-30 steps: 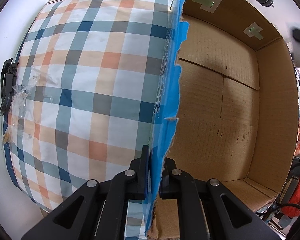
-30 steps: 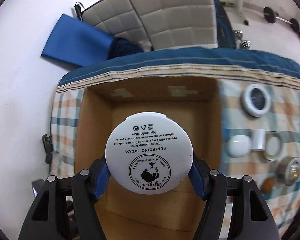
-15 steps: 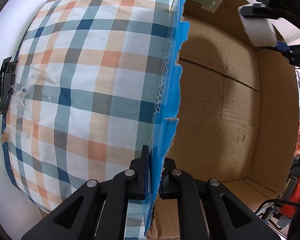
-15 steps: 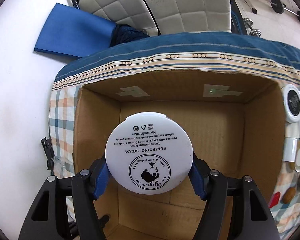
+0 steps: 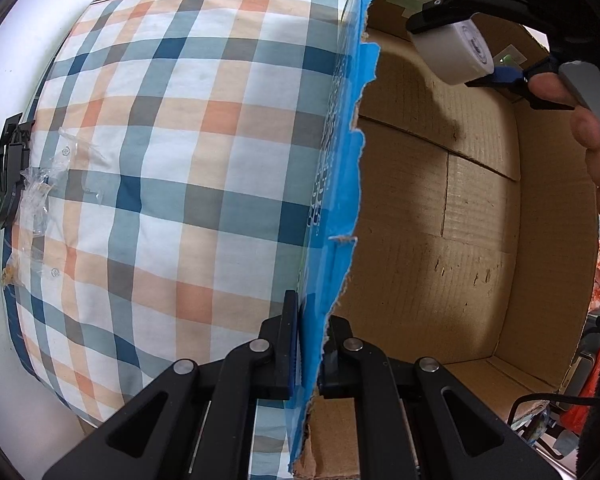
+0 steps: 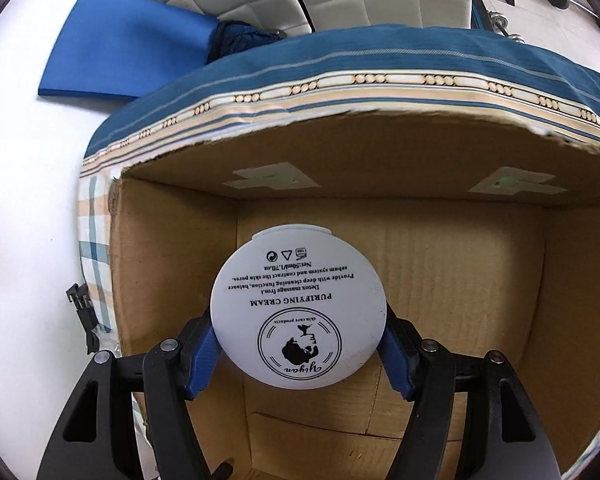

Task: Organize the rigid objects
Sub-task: 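Carry the white cream jar into the box and release it, then reach the right tool to the silver round tin and grasp it, then carry the silver tin into the box beside the cream jar, release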

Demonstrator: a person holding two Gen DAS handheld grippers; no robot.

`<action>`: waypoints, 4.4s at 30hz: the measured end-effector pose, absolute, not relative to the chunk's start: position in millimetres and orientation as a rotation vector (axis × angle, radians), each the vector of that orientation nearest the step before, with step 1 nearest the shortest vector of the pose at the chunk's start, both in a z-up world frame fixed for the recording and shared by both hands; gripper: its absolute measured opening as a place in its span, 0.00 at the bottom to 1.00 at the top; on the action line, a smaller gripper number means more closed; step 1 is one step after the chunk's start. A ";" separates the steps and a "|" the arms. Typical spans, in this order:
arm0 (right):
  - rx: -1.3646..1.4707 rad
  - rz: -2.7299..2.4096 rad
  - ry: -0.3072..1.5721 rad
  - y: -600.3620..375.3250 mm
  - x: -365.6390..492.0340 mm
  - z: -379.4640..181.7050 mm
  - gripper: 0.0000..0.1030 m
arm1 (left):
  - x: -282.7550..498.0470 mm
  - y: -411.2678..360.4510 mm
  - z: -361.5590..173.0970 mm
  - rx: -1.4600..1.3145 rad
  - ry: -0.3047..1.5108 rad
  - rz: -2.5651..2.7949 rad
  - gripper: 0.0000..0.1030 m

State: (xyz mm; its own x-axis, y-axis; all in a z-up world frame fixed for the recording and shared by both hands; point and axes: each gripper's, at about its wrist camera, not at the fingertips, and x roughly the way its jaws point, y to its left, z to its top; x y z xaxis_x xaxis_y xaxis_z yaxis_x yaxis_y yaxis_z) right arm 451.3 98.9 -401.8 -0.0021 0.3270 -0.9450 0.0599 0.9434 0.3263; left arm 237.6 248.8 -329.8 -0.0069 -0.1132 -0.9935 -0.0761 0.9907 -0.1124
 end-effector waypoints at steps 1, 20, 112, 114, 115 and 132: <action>0.304 0.207 1.570 98.9 451.3 -402.2 0.75 | 237.7 249.1 -329.8 -0.149 1.580 -0.030 0.05; 0.141 0.138 1.524 80.5 412.8 -344.0 0.92 | 239.2 252.4 -332.0 -0.152 1.581 -0.034 0.05; 0.366 0.158 1.408 -33.2 355.2 -259.7 0.71 | 237.1 272.6 -338.9 -0.208 1.585 -0.071 0.06; 0.367 0.168 1.413 -18.9 360.5 -262.0 0.71 | 237.1 274.4 -339.6 -0.209 1.586 -0.072 0.06; 0.362 0.171 1.418 -11.4 365.1 -266.0 0.71 | 237.1 274.9 -339.6 -0.207 1.585 -0.072 0.06; 0.174 0.060 1.512 45.8 413.2 -335.9 0.71 | 236.9 267.9 -338.1 -0.193 1.583 -0.072 0.06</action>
State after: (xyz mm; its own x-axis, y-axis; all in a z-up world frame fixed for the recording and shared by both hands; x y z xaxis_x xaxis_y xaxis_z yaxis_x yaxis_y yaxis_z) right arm 413.2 45.8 -335.9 0.0602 0.1474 -0.9872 0.0682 0.9861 0.1513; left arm 236.9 267.9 -338.1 -0.0101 -0.1681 -0.9857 -0.0773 0.9830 -0.1668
